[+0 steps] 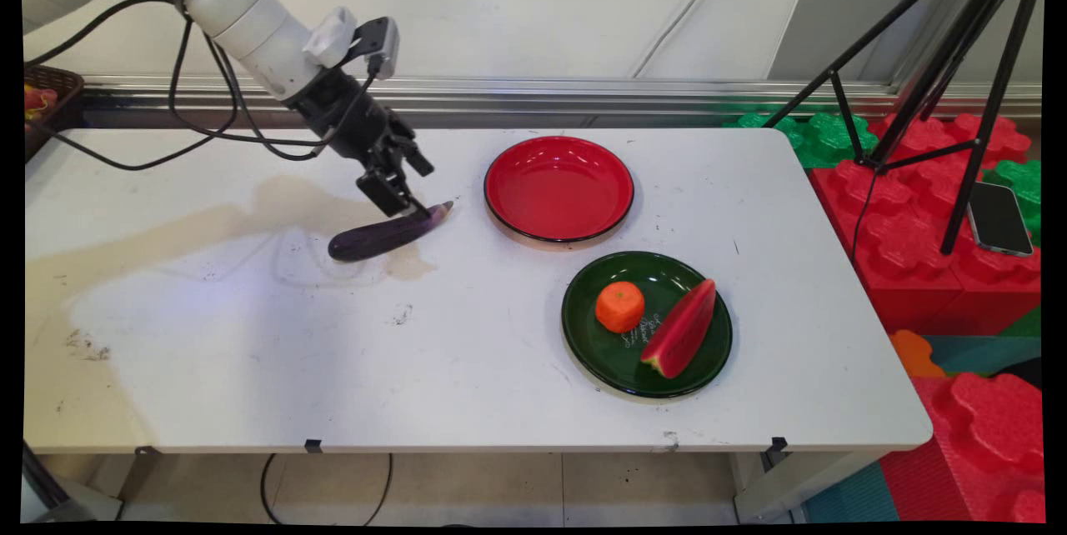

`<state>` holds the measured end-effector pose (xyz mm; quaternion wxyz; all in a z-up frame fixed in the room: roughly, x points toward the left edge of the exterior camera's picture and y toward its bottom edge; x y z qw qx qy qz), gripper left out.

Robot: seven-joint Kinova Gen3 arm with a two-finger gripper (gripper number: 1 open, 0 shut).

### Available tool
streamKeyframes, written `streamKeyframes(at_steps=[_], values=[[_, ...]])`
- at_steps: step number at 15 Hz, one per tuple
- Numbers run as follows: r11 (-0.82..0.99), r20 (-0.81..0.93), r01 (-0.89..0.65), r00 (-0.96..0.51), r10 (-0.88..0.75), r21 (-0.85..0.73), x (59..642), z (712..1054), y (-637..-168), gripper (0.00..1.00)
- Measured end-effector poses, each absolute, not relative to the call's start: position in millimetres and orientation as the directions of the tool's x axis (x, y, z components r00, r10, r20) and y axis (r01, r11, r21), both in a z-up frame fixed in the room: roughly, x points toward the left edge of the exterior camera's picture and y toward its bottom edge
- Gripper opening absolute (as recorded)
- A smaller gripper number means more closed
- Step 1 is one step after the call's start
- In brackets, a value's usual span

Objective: Pick up the mandarin from the green plate

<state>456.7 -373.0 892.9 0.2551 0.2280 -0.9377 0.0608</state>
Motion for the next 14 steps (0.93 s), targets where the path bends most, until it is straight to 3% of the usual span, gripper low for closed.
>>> streamKeyframes(at_steps=[7,14], values=[[0.923,0.572,-0.385,-0.755,-0.319,0.007,403,905,-373,1.00],[0.950,0.600,-0.313,-0.760,-0.252,0.002,349,896,-379,1.00]])
